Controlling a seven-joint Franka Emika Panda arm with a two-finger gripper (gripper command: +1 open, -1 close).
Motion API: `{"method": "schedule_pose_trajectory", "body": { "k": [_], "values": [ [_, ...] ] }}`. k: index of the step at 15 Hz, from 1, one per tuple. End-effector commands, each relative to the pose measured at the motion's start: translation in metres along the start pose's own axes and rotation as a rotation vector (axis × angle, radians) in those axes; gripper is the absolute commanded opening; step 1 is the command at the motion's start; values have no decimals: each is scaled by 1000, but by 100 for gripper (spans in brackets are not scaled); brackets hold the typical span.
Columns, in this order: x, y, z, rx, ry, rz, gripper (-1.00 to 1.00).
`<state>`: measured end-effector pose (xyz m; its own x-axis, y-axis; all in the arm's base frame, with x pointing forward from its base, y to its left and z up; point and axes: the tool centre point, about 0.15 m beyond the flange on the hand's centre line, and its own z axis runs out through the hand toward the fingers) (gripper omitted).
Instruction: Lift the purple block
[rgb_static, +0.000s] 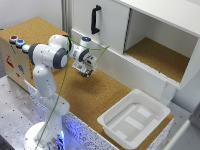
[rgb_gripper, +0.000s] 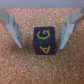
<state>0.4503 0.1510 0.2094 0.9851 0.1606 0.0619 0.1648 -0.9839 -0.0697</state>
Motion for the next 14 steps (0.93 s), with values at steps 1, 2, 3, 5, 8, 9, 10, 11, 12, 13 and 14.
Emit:
{"method": "schedule_pose_trajectory", "body": {
  "k": [1,2,3,5,8,9,10,11,12,13,14],
  "values": [
    [8,-1,4,5,-50,4,-100],
    [8,-2,-2,-6,-46,2,-100],
    [10,-6,-13,-16,-31,-11,-100],
    [18,-17,-38,-27,16,-39,-100],
    [46,-53,-93,-53,101,-171,-100],
    [56,-67,-108,-51,130,-217,-100],
    [66,-81,-119,-44,142,-274,-100],
    [73,-94,-129,-30,155,-318,-100],
    [84,-116,-148,-20,175,-401,-100],
    [91,-132,-163,-12,193,-467,-100],
    [95,-143,-176,-12,211,-513,-100]
  ]
}}
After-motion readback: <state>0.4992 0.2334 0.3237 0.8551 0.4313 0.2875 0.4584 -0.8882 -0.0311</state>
